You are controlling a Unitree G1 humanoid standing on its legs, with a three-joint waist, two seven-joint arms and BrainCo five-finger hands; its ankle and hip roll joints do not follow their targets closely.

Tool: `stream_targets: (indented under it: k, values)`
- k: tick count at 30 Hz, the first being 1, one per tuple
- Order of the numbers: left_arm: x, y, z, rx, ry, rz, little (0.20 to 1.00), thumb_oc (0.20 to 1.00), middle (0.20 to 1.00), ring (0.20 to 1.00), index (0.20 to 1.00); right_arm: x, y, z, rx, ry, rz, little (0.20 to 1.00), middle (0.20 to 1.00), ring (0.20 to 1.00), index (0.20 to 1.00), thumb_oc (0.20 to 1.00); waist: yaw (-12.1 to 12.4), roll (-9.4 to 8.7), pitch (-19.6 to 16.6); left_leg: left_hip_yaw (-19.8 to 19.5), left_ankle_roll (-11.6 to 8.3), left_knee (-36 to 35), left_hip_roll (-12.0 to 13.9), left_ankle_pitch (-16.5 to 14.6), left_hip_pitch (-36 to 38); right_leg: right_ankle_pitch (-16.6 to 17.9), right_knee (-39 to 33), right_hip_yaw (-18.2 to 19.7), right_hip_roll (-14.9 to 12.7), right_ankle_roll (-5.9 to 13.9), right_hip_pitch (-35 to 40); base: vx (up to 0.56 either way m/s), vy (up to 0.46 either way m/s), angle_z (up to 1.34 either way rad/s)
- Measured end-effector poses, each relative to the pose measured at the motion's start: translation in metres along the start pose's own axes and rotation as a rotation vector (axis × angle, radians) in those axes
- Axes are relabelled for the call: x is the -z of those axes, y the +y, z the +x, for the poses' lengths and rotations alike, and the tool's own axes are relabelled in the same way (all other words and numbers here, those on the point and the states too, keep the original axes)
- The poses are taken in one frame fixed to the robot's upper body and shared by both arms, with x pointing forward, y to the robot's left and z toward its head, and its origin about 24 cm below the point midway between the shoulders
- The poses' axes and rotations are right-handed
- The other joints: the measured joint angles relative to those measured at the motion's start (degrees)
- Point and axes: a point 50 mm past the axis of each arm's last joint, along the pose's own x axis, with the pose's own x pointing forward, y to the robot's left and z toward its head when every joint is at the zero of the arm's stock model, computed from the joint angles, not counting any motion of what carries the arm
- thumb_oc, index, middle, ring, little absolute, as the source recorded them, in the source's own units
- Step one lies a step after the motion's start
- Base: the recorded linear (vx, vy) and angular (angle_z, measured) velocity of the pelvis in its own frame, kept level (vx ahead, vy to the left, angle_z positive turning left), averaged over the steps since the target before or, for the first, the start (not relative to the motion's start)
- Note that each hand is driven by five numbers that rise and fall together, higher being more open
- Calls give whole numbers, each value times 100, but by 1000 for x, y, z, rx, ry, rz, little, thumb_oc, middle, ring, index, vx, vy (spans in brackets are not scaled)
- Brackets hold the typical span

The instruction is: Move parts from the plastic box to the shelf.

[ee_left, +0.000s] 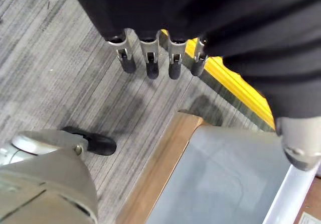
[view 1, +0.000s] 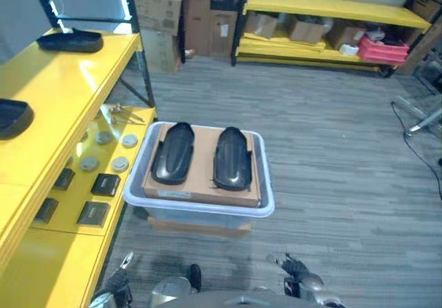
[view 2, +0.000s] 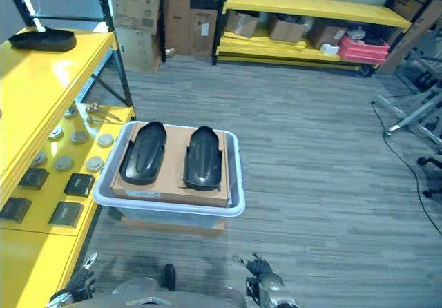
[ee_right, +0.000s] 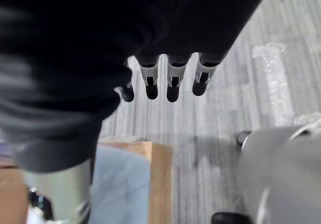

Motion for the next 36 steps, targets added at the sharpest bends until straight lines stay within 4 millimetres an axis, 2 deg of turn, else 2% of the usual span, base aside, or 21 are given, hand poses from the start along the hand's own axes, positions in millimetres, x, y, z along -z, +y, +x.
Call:
stream_targets:
  k: [1, 2, 3, 4, 6, 7, 8, 9, 11, 13, 16, 18, 20, 23, 26, 27, 28, 30, 31, 33, 36]
  values:
    - [-1, 0, 0, 0, 2, 8, 1000, 1000, 1000, 1000, 1000, -8, 1, 2, 2, -25, 1, 1000, 1000, 1000, 1000, 1000, 44, 9, 21, 28, 11, 94, -37, -86, -56, 310, -311, 148, -165, 188, -200, 23, -258, 10]
    - [3, 4, -1, -16, 12, -19, 1000, 1000, 1000, 1000, 1000, -15, -1, 2, 6, -51, 0, 1000, 1000, 1000, 1000, 1000, -77, 76, 56, 85, -9, 141, -48, -311, -127, 1094, -774, 381, -275, 378, -353, 147, -373, 31]
    - [10, 1, -2, -16, 27, -36, 1000, 1000, 1000, 1000, 1000, -10, -6, 2, 20, -38, -2, 1000, 1000, 1000, 1000, 1000, -111, 70, 37, 185, -107, 144, 31, -370, -150, 1368, -979, 313, -178, 323, -244, 151, -321, 57]
    - [12, 0, -2, -16, 33, -41, 1000, 1000, 1000, 1000, 1000, 1, -12, 0, 41, -1, 14, 1000, 1000, 1000, 1000, 1000, -105, 71, 2, 252, -129, 137, 61, -368, -124, 1376, -954, 100, -166, 263, -130, 185, -279, 50]
    - [18, 2, -4, -18, 45, -38, 1000, 1000, 1000, 1000, 1000, 23, -21, -4, 77, 70, 31, 1000, 1000, 1000, 1000, 1000, -20, 21, -78, 264, -118, 148, 30, -373, -67, 1395, -1019, -63, -73, 226, 52, 121, -107, 19]
    - [24, 2, -5, -19, 61, -37, 1000, 1000, 1000, 1000, 1000, 30, -25, -5, 94, 94, 42, 1000, 1000, 1000, 1000, 1000, 33, -101, -143, 278, -105, 149, -11, -382, -30, 1429, -1155, -133, -41, 182, 244, 106, -80, -1]
    - [29, 2, -6, -22, 75, -27, 1000, 1000, 1000, 1000, 1000, 34, -28, -6, 112, 110, 64, 1000, 1000, 1000, 1000, 1000, 47, -120, -163, 264, -95, 151, -16, -389, -12, 1526, -1366, -218, -20, 97, 414, 140, -90, -2]
    - [46, 1, -10, -19, 115, -25, 1000, 1000, 1000, 1000, 1000, 35, -39, -6, 172, 113, 119, 1000, 1000, 1000, 1000, 1000, 75, -34, -172, 209, -114, 138, 118, -395, 68, 1703, -1770, -385, 159, 28, 752, 137, -75, 7]
    - [54, -1, -12, -11, 133, -1, 1000, 1000, 1000, 1000, 1000, 32, -51, -7, 220, 79, 145, 1000, 1000, 1000, 1000, 1000, 52, -4, -250, 125, -211, 149, 235, -413, 115, 1719, -1973, -502, 319, -23, 937, 141, -49, 16]
    - [57, -1, -14, -5, 133, 5, 1000, 1000, 1000, 1000, 1000, 11, -60, -7, 265, -11, 182, 1000, 1000, 1000, 1000, 1000, 80, 26, -261, 81, -255, 133, 328, -405, 173, 1631, -1993, -579, 418, -134, 1031, 87, -2, 13]
    - [61, 0, -17, 7, 119, 29, 1000, 1000, 1000, 1000, 1000, -70, -67, -19, 322, -354, 291, 1000, 1000, 1000, 1000, 1000, 99, 123, -265, 26, -267, 141, 406, -398, 181, 1631, -2012, -687, 503, -170, 1112, 37, 42, 10]
    - [61, 3, -18, 1, 115, 30, 1000, 1000, 1000, 1000, 1000, -114, -78, -31, 410, -555, 372, 1000, 1000, 1000, 1000, 1000, 204, 143, -260, -39, -268, 149, 403, -396, 161, 1580, -1932, -708, 501, -200, 1090, -27, 84, 14]
    - [58, 6, -18, 7, 110, 35, 1000, 1000, 1000, 1000, 1000, -154, -105, -51, 531, -715, 485, 1000, 1000, 1000, 1000, 1000, 369, 184, -249, -91, -285, 153, 375, -371, 8, 1523, -1818, -751, 453, -169, 910, -63, 111, 16]
    - [52, 15, -18, 2, 98, 48, 1000, 1000, 1000, 1000, 1000, -215, -155, -93, 707, -968, 528, 1000, 1000, 1000, 1000, 1000, 473, 311, -98, -252, -257, 142, 285, -223, -254, 1551, -1728, -908, 361, -155, 652, -33, 123, 30]
    - [54, 22, -20, -12, 105, 52, 1000, 1000, 1000, 1000, 1000, -239, -162, -109, 719, -1042, 540, 1000, 1000, 1000, 1000, 1000, 560, 329, 39, -376, -181, 144, 227, -128, -348, 1546, -1696, -1000, 313, -144, 590, -3, 120, 20]
    - [55, 21, -20, -6, 108, 47, 1000, 1000, 1000, 1000, 1000, -246, -156, -107, 697, -1008, 527, 1000, 1000, 1000, 1000, 1000, 676, 352, 123, -401, -182, 145, 193, -130, -380, 1543, -1693, -1032, 283, -140, 583, 14, 148, 17]
    - [53, 19, -19, 1, 103, 48, 1000, 1000, 1000, 1000, 1000, -247, -154, -104, 690, -987, 515, 1000, 1000, 1000, 1000, 1000, 684, 364, 150, -401, -181, 146, 194, -125, -389, 1542, -1700, -1047, 279, -136, 581, 17, 124, 19]
    - [55, 19, -19, 1, 103, 45, 1000, 1000, 1000, 1000, 1000, -242, -143, -88, 667, -896, 494, 1000, 1000, 1000, 1000, 1000, 843, 397, 194, -506, -185, 148, 145, -126, -422, 1524, -1686, -1142, 238, -111, 603, 1, 122, 21]
    - [54, 18, -18, 16, 100, 46, 1000, 1000, 1000, 1000, 1000, -239, -141, -80, 670, -842, 476, 1000, 1000, 1000, 1000, 1000, 822, 403, 234, -534, -188, 153, 140, -123, -421, 1510, -1682, -1166, 233, -95, 619, -34, 99, 22]
    - [54, 18, -19, 28, 91, 47, 1000, 1000, 1000, 1000, 1000, -231, -137, -67, 675, -756, 473, 1000, 1000, 1000, 1000, 1000, 979, 431, 307, -552, -188, 152, 133, -121, -440, 1500, -1677, -1196, 222, -86, 611, -40, 92, 11]
    - [58, 20, -20, 40, 109, 47, 1000, 1000, 1000, 1000, 1000, -220, -137, -50, 694, -634, 494, 1000, 1000, 1000, 1000, 1000, 1024, 475, 368, -674, -207, 159, 105, -106, -543, 1452, -1629, -1317, 193, -64, 556, -32, 68, 18]
